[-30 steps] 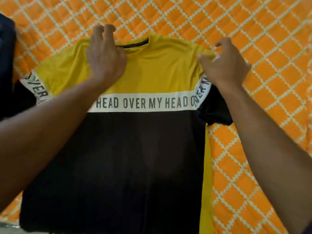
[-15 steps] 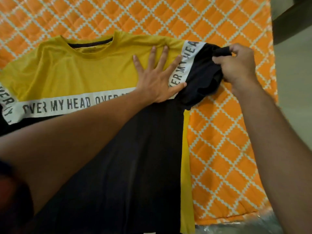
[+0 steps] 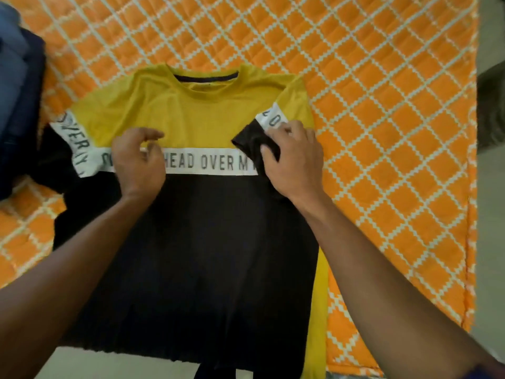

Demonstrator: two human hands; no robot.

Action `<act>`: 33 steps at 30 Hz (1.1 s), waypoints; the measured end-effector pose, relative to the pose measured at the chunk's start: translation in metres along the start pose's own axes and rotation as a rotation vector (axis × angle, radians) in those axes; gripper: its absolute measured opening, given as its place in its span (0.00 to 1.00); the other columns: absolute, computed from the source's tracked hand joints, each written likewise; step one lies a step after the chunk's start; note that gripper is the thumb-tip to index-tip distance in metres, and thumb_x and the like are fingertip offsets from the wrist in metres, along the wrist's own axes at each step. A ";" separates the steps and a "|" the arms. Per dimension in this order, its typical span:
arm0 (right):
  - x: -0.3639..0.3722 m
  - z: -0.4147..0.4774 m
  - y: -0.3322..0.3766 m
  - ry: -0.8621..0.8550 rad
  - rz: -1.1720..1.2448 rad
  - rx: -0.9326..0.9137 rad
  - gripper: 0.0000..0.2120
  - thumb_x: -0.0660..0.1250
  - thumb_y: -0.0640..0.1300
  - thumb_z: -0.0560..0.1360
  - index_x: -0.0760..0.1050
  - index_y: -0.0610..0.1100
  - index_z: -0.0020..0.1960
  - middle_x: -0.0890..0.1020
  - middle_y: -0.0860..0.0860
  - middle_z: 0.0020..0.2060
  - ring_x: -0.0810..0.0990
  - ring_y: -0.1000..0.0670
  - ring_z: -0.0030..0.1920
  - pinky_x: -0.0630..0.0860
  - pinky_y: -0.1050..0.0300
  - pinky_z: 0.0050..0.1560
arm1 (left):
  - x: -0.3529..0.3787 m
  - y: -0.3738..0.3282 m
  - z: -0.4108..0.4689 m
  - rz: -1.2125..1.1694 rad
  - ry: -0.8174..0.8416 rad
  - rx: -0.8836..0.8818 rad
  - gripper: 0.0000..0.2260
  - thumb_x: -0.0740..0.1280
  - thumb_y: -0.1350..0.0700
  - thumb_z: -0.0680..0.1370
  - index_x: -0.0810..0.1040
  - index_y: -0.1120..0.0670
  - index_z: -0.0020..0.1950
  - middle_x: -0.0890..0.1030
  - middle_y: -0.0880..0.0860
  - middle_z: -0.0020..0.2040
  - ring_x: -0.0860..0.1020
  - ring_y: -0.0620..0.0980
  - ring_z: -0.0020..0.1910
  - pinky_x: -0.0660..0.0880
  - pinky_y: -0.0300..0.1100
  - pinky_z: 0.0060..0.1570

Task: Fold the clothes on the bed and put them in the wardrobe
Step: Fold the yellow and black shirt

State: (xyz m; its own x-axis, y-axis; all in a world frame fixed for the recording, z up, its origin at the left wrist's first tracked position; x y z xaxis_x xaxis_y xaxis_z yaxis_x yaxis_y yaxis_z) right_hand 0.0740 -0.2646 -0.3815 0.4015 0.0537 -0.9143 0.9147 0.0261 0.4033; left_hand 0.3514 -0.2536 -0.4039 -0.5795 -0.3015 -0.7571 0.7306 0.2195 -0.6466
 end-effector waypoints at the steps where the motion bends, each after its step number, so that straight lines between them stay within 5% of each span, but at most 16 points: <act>1: 0.008 -0.004 -0.002 0.047 -0.087 0.001 0.17 0.63 0.55 0.79 0.78 0.50 0.65 0.77 0.49 0.63 0.74 0.42 0.60 0.74 0.45 0.54 | -0.015 0.016 -0.004 -0.005 -0.016 -0.021 0.12 0.60 0.60 0.74 0.83 0.57 0.51 0.83 0.56 0.49 0.79 0.55 0.52 0.75 0.51 0.55; 5: 0.017 -0.001 0.022 0.028 -0.115 0.060 0.16 0.64 0.52 0.78 0.79 0.48 0.63 0.76 0.48 0.62 0.73 0.41 0.62 0.74 0.41 0.57 | -0.065 0.065 -0.027 0.008 -0.068 -0.088 0.09 0.62 0.63 0.76 0.82 0.60 0.51 0.81 0.55 0.46 0.75 0.39 0.42 0.72 0.42 0.48; 9: 0.033 0.031 0.106 0.148 0.107 -0.113 0.11 0.65 0.46 0.78 0.82 0.48 0.57 0.79 0.49 0.55 0.75 0.44 0.58 0.72 0.49 0.57 | -0.088 0.100 -0.036 -0.016 -0.133 -0.304 0.09 0.66 0.60 0.76 0.79 0.58 0.55 0.78 0.58 0.50 0.75 0.48 0.45 0.70 0.38 0.48; 13: 0.078 0.071 0.235 0.382 0.262 -0.422 0.15 0.66 0.42 0.73 0.83 0.48 0.59 0.83 0.50 0.55 0.79 0.45 0.56 0.70 0.57 0.53 | -0.103 0.128 -0.038 -0.078 -0.276 -0.538 0.19 0.68 0.44 0.72 0.75 0.57 0.54 0.77 0.60 0.52 0.76 0.57 0.49 0.75 0.53 0.52; 16: 0.110 0.093 0.307 0.594 0.043 -0.588 0.26 0.65 0.42 0.68 0.80 0.48 0.66 0.80 0.45 0.62 0.78 0.42 0.62 0.75 0.54 0.60 | -0.106 0.130 -0.027 -0.113 -0.238 -0.564 0.21 0.66 0.37 0.72 0.77 0.55 0.50 0.80 0.55 0.44 0.79 0.56 0.45 0.77 0.55 0.47; 19: 0.129 0.111 0.344 0.744 -0.126 -0.588 0.20 0.68 0.47 0.70 0.81 0.43 0.60 0.80 0.41 0.58 0.80 0.41 0.58 0.78 0.52 0.54 | -0.106 0.130 -0.009 -0.228 -0.150 -0.652 0.25 0.66 0.34 0.71 0.80 0.52 0.56 0.84 0.50 0.49 0.82 0.52 0.50 0.79 0.52 0.51; 24: 0.139 0.127 0.364 0.840 -0.250 -0.673 0.20 0.73 0.44 0.73 0.76 0.42 0.63 0.78 0.48 0.52 0.78 0.45 0.54 0.74 0.52 0.49 | -0.111 0.128 0.015 -0.361 -0.085 -0.846 0.16 0.72 0.47 0.76 0.78 0.52 0.60 0.82 0.49 0.50 0.81 0.50 0.49 0.77 0.44 0.48; 29: 0.158 0.124 0.354 0.734 0.005 -0.622 0.22 0.70 0.39 0.72 0.75 0.44 0.66 0.81 0.48 0.57 0.79 0.47 0.56 0.72 0.57 0.49 | -0.111 0.126 0.015 -0.556 -0.265 -0.824 0.09 0.68 0.55 0.77 0.77 0.52 0.57 0.81 0.48 0.51 0.79 0.50 0.54 0.77 0.47 0.57; 33: 0.159 0.125 0.349 0.791 0.127 -0.596 0.12 0.67 0.36 0.72 0.84 0.47 0.50 0.84 0.61 0.42 0.81 0.59 0.45 0.76 0.59 0.49 | -0.107 0.121 0.008 -0.609 -0.373 -0.659 0.08 0.68 0.55 0.78 0.75 0.55 0.54 0.79 0.51 0.50 0.79 0.51 0.52 0.77 0.52 0.58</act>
State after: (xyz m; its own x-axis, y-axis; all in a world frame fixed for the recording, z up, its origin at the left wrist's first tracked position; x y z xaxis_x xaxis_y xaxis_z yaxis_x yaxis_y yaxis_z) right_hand 0.4626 -0.3720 -0.3914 0.1510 0.7343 -0.6619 0.6078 0.4591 0.6479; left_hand 0.5044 -0.2023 -0.4003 -0.5568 -0.7854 -0.2706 -0.0714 0.3698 -0.9264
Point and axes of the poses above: each hand's wrist, its own z-axis towards the middle knuckle, its own x-axis out of the palm, y = z × x, the point moved 1 cm from there along z, towards the middle knuckle
